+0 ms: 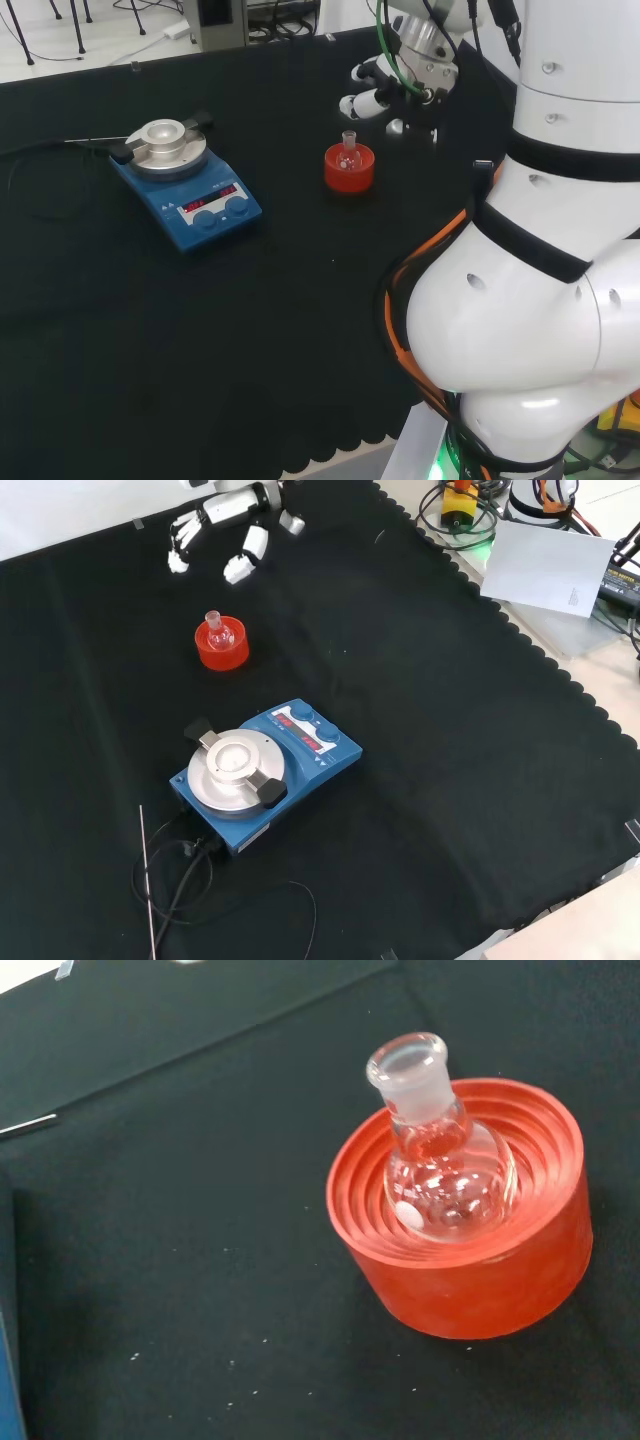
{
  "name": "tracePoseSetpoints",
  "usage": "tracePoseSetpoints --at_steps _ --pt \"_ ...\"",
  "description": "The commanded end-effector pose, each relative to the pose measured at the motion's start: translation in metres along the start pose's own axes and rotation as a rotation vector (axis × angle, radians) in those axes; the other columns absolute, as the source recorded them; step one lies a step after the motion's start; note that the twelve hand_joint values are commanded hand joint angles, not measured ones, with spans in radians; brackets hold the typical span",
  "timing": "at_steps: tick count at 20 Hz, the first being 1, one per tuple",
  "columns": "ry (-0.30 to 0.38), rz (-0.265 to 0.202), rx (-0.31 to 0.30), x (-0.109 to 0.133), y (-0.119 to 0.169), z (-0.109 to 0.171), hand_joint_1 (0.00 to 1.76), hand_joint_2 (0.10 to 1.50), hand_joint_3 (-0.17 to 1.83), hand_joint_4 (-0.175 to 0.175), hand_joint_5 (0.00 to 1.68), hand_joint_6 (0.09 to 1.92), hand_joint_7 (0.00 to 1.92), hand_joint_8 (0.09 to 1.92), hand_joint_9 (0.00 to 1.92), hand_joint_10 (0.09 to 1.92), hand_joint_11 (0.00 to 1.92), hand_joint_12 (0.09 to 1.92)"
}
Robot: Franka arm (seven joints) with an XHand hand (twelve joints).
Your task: Pick up the round-bottom flask.
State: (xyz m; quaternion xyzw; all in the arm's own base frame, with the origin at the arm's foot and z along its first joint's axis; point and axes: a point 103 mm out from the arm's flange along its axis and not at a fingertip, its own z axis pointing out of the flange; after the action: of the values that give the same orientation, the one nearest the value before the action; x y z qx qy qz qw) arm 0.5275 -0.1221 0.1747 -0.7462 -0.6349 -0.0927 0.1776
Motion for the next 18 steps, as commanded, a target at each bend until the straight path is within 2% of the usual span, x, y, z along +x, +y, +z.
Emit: tracePoseSetpoints --at_steps 1,6,10,14,18 --pt "0.078 -0.018 -0.024 -0.021 0.02 0.021 0.81 0.73 0.65 -0.035 0.5 0.09 0.27 0.61 0.37 0.65 0.0 1.19" --pt "0.134 -0.018 -0.023 -0.038 0.029 0.039 0.89 0.63 0.74 -0.029 0.5 0.09 0.24 0.61 0.35 0.65 0.0 1.16" --pt "0.194 -0.019 -0.03 -0.047 0.034 0.051 0.91 0.61 0.77 -0.025 0.51 0.09 0.23 0.61 0.35 0.64 0.0 1.15" --pt "0.263 -0.034 -0.034 -0.054 0.038 0.061 0.9 0.61 0.78 -0.015 0.54 0.09 0.23 0.61 0.35 0.64 0.0 1.15" --pt "0.309 -0.068 -0.027 -0.053 0.04 0.067 0.88 0.59 0.78 -0.01 0.57 0.09 0.23 0.6 0.35 0.64 0.0 1.14"
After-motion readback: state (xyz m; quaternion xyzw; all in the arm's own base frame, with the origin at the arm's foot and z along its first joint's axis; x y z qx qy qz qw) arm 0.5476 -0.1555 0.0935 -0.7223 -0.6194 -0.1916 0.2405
